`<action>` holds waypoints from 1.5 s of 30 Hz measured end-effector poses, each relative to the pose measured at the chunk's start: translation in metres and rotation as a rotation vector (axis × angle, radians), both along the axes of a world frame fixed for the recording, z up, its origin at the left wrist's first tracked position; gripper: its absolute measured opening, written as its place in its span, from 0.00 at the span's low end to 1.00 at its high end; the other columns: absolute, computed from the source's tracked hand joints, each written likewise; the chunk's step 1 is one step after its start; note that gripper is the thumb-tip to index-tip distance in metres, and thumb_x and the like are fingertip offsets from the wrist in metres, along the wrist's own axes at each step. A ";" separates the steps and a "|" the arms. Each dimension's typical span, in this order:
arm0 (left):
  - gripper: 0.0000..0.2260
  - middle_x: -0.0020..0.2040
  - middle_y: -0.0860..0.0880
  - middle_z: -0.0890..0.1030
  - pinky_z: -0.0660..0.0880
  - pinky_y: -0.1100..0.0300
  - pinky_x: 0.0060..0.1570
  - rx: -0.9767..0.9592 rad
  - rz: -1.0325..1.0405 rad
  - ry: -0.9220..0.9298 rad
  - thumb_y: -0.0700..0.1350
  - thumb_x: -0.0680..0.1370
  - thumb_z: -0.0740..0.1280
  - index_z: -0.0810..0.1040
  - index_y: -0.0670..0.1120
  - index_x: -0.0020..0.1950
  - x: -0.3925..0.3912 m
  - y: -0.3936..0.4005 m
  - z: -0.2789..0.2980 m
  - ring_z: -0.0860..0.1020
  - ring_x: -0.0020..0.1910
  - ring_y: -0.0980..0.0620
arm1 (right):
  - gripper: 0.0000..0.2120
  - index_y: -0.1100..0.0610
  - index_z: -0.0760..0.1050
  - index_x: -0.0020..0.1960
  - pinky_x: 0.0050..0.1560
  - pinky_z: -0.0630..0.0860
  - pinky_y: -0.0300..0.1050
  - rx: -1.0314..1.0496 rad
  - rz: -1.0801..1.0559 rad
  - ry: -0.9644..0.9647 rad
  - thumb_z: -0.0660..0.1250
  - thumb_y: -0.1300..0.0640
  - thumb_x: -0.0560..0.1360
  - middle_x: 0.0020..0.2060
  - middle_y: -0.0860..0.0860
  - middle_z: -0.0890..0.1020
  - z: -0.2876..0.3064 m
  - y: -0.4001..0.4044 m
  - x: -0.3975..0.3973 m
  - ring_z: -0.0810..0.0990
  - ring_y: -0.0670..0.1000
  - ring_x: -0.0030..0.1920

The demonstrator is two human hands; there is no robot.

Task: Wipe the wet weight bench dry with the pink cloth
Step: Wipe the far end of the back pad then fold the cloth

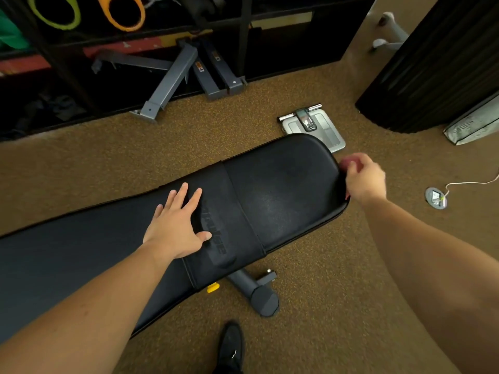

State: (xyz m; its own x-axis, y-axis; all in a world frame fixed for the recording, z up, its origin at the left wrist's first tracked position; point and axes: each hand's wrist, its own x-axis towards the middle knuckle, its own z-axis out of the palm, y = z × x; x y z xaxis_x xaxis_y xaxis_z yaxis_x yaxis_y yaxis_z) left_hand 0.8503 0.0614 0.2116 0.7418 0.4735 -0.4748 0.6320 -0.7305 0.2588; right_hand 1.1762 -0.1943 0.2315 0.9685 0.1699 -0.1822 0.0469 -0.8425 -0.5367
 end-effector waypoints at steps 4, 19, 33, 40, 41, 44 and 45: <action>0.38 0.82 0.52 0.41 0.38 0.47 0.78 0.065 -0.001 -0.147 0.64 0.79 0.62 0.45 0.56 0.82 -0.020 0.013 0.002 0.36 0.80 0.50 | 0.18 0.43 0.71 0.70 0.64 0.73 0.49 0.193 0.133 -0.344 0.64 0.51 0.81 0.68 0.49 0.72 0.026 0.015 -0.057 0.73 0.51 0.66; 0.28 0.82 0.52 0.41 0.40 0.47 0.79 0.042 0.187 0.056 0.51 0.84 0.52 0.44 0.55 0.82 -0.103 0.067 -0.008 0.40 0.81 0.47 | 0.24 0.48 0.63 0.79 0.79 0.50 0.62 -0.189 1.112 -0.341 0.54 0.51 0.83 0.78 0.50 0.65 -0.066 0.202 -0.275 0.56 0.56 0.80; 0.27 0.83 0.49 0.45 0.42 0.47 0.79 0.082 0.225 -0.023 0.50 0.85 0.52 0.48 0.53 0.83 -0.123 0.087 -0.002 0.42 0.81 0.46 | 0.18 0.53 0.70 0.73 0.65 0.68 0.45 0.126 0.561 -0.334 0.57 0.54 0.84 0.68 0.53 0.74 0.013 0.178 -0.122 0.74 0.53 0.65; 0.26 0.83 0.48 0.47 0.43 0.45 0.79 0.086 0.259 -0.019 0.50 0.84 0.53 0.51 0.52 0.82 -0.151 0.091 -0.003 0.44 0.81 0.45 | 0.36 0.44 0.50 0.82 0.70 0.70 0.54 0.009 1.049 0.004 0.65 0.54 0.79 0.75 0.50 0.69 -0.012 0.238 -0.194 0.72 0.53 0.71; 0.26 0.83 0.48 0.47 0.43 0.45 0.79 0.077 0.252 -0.009 0.50 0.84 0.53 0.51 0.52 0.82 -0.154 0.091 -0.004 0.44 0.81 0.45 | 0.34 0.46 0.54 0.81 0.75 0.62 0.55 -0.099 1.079 -0.019 0.64 0.52 0.79 0.76 0.50 0.69 -0.024 0.240 -0.207 0.67 0.55 0.75; 0.26 0.83 0.48 0.47 0.43 0.46 0.79 0.058 0.247 0.009 0.50 0.85 0.53 0.51 0.52 0.82 -0.164 0.088 -0.005 0.44 0.81 0.45 | 0.28 0.46 0.66 0.77 0.78 0.54 0.58 -0.099 1.053 -0.149 0.64 0.49 0.78 0.76 0.45 0.69 -0.045 0.227 -0.235 0.61 0.54 0.78; 0.26 0.83 0.48 0.47 0.43 0.46 0.79 0.057 0.243 0.009 0.50 0.85 0.53 0.51 0.52 0.82 -0.166 0.087 -0.006 0.44 0.81 0.45 | 0.27 0.47 0.68 0.76 0.77 0.56 0.59 -0.046 1.087 -0.169 0.63 0.47 0.78 0.75 0.45 0.70 -0.045 0.218 -0.241 0.62 0.54 0.77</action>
